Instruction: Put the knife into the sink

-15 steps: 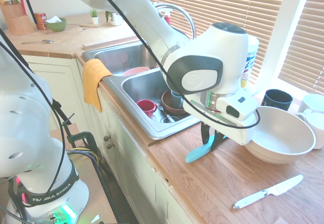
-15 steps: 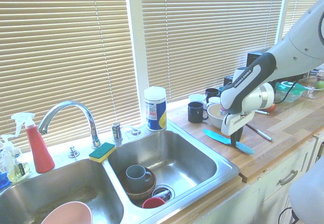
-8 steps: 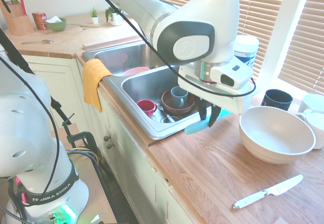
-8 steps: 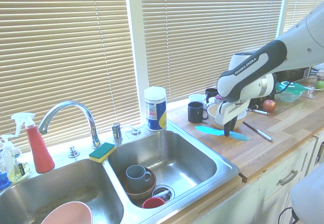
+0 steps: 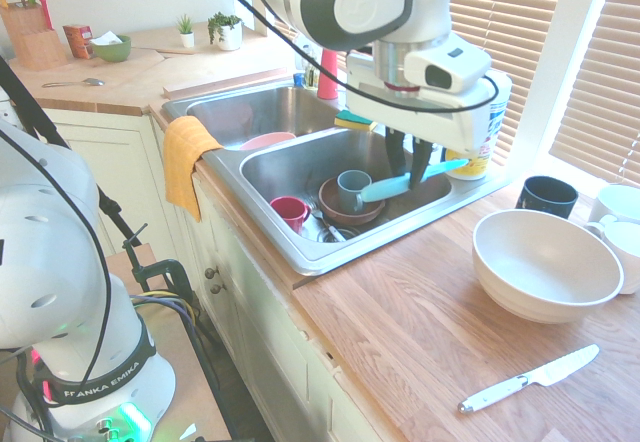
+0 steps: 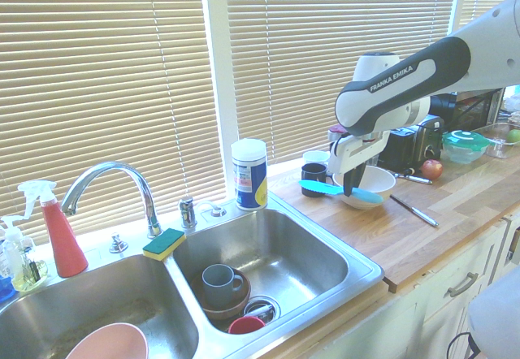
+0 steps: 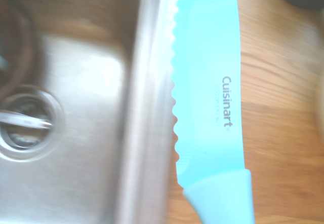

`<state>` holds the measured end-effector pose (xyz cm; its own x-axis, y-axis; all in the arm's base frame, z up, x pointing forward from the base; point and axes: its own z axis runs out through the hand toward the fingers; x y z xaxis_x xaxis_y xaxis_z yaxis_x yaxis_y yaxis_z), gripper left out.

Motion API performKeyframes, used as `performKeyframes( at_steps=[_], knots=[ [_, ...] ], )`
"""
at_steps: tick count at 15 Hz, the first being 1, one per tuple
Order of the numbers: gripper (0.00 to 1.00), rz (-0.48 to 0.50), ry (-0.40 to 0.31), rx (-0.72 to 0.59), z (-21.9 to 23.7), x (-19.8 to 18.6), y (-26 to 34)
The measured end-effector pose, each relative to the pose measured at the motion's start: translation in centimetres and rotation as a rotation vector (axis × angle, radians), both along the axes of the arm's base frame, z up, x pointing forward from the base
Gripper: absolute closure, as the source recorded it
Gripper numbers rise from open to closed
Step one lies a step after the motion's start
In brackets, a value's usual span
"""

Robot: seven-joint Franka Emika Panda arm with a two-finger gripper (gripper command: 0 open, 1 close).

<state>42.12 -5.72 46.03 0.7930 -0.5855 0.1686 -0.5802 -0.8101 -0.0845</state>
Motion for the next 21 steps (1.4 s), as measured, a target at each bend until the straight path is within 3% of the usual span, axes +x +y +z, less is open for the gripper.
performKeyframes(
  at_steps=[5,11,15,21],
  knots=[
    [1.0,-0.068,-0.015,0.019,-1.2,0.1,10.3],
    [1.0,-0.193,-0.01,0.057,-9.8,2.0,18.1],
    [1.0,-0.218,0.001,0.056,-16.1,3.3,19.3],
    [1.0,-0.243,0.04,0.064,-25.7,7.2,15.6]
  ],
)
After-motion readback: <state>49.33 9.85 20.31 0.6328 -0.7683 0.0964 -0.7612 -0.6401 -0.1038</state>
